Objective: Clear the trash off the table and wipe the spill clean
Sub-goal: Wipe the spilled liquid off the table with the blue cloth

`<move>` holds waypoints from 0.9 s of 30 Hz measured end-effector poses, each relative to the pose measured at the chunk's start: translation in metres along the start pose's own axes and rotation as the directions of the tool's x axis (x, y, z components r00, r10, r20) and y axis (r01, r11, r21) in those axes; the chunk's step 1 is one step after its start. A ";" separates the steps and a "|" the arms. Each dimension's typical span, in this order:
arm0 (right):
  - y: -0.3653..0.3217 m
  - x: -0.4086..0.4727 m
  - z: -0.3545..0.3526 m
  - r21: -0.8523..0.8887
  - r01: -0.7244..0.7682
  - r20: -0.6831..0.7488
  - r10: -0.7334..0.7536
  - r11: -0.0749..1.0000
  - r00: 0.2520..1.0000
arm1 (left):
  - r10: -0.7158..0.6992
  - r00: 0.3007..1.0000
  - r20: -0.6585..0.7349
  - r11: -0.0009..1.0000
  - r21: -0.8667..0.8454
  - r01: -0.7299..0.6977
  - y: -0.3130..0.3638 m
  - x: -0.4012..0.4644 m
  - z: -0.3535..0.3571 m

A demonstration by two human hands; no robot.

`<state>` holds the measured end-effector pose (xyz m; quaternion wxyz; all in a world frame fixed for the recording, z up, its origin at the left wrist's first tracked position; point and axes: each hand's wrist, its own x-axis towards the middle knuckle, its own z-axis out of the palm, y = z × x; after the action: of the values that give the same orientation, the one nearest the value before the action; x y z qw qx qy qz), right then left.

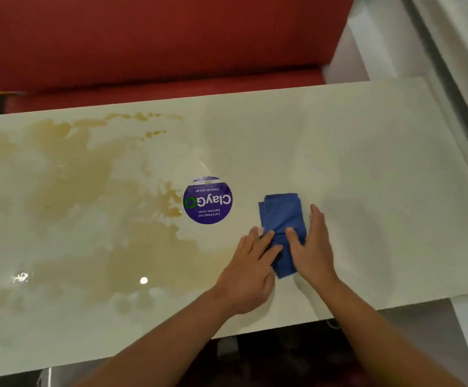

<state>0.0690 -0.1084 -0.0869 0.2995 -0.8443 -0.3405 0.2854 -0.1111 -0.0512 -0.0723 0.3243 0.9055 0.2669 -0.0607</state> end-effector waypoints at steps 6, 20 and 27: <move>-0.023 -0.016 0.050 -0.289 0.181 -0.039 -0.200 0.940 0.979 | -0.235 0.971 0.035 0.954 0.199 0.223 -0.071 -0.070 -0.037; 0.065 0.014 -0.063 -0.624 -0.001 -0.153 -0.121 0.781 0.981 | -0.260 0.954 0.152 0.921 0.337 0.197 -0.131 -0.083 -0.074; 0.013 -0.050 0.032 -0.489 -0.134 -0.216 0.029 0.862 0.976 | -0.262 0.942 0.209 0.921 0.345 0.179 -0.134 -0.083 -0.076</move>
<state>0.0218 -0.1439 -0.1035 0.0904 -0.9312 -0.3345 0.1130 -0.2568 0.0458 -0.0639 0.1947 0.8949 0.3112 -0.2537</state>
